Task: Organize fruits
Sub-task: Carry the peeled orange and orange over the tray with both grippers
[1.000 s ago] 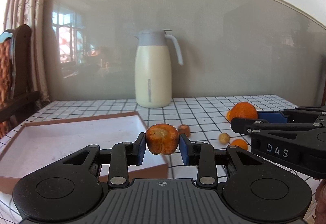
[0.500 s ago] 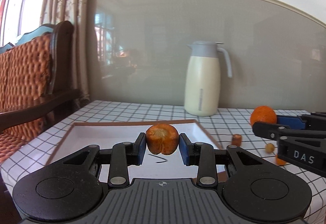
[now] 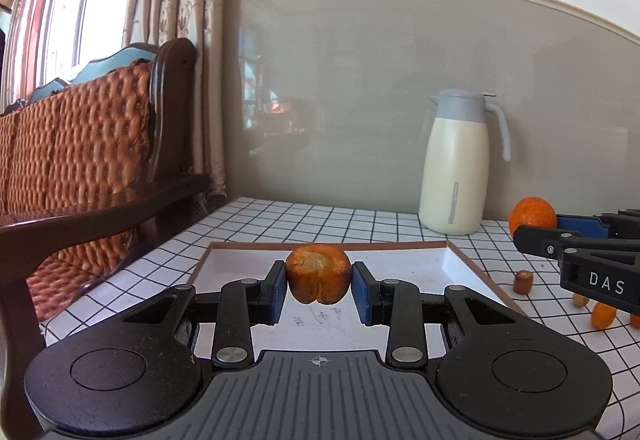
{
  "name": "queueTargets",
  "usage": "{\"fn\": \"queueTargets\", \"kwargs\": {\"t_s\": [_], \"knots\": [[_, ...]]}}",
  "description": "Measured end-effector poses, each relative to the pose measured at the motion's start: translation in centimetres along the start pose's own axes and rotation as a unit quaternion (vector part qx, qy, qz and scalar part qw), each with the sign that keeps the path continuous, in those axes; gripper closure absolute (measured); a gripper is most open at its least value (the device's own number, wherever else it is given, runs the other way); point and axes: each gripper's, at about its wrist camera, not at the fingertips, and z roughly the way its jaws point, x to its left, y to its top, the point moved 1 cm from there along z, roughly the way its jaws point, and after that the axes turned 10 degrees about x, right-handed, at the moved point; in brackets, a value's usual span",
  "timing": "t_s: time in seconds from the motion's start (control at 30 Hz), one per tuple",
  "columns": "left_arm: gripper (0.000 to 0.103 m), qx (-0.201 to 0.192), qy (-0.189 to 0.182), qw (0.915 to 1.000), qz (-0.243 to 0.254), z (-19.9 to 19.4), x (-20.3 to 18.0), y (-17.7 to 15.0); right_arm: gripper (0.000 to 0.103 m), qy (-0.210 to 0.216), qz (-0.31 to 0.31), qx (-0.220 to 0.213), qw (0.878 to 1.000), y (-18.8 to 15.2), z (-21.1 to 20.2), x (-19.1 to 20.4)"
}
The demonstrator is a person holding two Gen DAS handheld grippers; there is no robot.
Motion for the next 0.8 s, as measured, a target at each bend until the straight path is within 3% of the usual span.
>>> {"fn": "queueTargets", "kwargs": {"t_s": [0.5,0.8], "knots": [[0.068,0.009,0.052,0.9982,-0.028,3.0,4.3,1.4,0.080,0.017,0.007,0.029,0.999,1.1,4.3,0.6],[0.068,0.022,0.057,0.9974,-0.038,5.8,5.6,2.4,0.079,0.006,0.029,0.047,0.998,2.2,7.6,-1.0]]}}
